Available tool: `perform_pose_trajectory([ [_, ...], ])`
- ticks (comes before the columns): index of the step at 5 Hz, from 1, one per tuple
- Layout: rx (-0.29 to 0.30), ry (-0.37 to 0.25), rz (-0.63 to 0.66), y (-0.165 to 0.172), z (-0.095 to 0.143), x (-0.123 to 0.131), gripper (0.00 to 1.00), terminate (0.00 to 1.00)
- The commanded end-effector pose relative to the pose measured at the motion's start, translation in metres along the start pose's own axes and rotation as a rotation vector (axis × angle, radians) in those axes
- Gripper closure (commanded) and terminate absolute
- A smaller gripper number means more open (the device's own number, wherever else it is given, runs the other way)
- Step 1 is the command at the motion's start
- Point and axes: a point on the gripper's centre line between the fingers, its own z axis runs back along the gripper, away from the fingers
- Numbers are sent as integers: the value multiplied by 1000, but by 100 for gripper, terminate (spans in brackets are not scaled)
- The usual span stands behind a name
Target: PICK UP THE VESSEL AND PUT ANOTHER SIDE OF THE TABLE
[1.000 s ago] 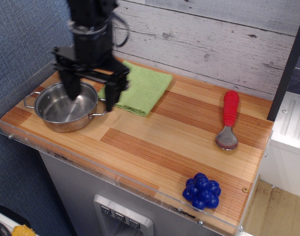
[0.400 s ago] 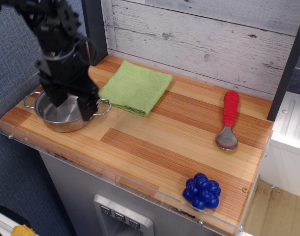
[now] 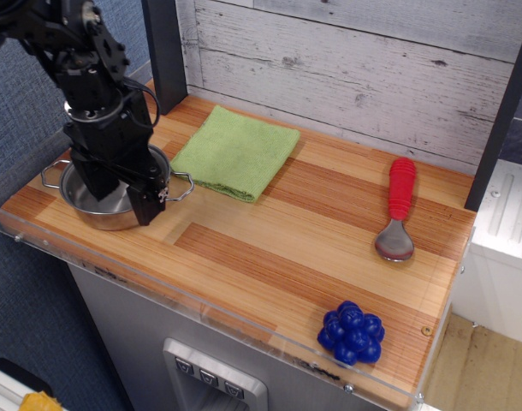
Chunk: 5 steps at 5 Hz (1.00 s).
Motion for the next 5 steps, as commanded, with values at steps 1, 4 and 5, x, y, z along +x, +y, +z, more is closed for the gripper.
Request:
perform_pose_trajectory([
  [1,32,27,-16,10,-2,0,0,0],
  [4,56,37,-5,8,1,1,100,0],
  [5,75,51,5,6,9,-1,100,0],
])
